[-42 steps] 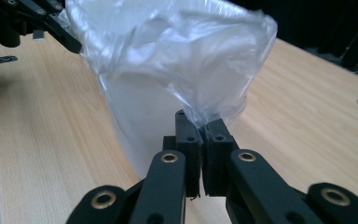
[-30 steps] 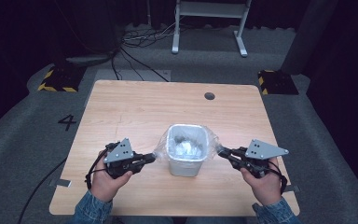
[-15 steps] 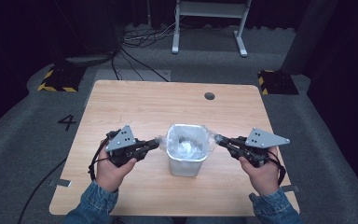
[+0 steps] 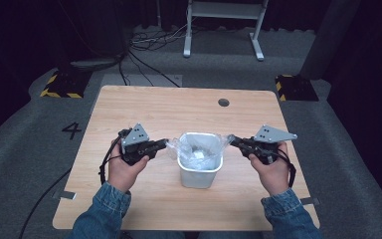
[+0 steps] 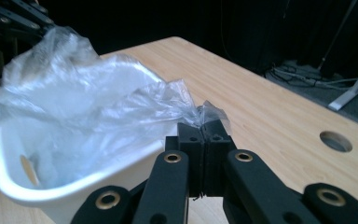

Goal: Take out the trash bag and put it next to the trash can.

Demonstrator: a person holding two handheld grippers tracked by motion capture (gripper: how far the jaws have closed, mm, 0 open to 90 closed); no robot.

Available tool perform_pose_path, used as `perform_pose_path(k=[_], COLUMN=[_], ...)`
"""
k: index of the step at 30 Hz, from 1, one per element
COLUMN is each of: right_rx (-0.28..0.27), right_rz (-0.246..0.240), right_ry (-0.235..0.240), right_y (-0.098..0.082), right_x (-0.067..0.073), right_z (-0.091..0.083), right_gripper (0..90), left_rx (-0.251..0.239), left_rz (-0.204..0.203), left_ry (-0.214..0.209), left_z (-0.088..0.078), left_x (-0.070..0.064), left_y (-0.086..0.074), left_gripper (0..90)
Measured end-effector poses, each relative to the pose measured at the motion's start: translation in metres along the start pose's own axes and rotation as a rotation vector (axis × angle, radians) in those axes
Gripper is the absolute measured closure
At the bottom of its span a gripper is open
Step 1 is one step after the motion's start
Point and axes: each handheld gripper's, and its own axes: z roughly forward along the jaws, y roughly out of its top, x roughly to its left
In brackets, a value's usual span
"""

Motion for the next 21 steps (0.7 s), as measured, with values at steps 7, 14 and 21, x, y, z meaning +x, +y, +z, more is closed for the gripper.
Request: perform_pose_path(k=[7,14,21], right_rx=[0.000,-0.030,-0.052], right_rz=[0.013,-0.010,-0.048], right_ry=[0.002,0.008,0.036], right_y=[-0.003,0.013,0.032], right_x=[0.000,0.010,0.022], right_z=[0.005,0.005,0.012], right_gripper=[88.5,89.0,89.0], left_rx=[-0.002,-0.088,-0.121], left_rz=[0.001,-0.015,-0.006], left_ry=[-0.051,-0.081,-0.103], left_z=[0.003,0.002,0.008], left_x=[-0.010,-0.024,-0.031], left_y=[0.001,0.010,0.018], left_gripper=[78.7,69.7,55.8])
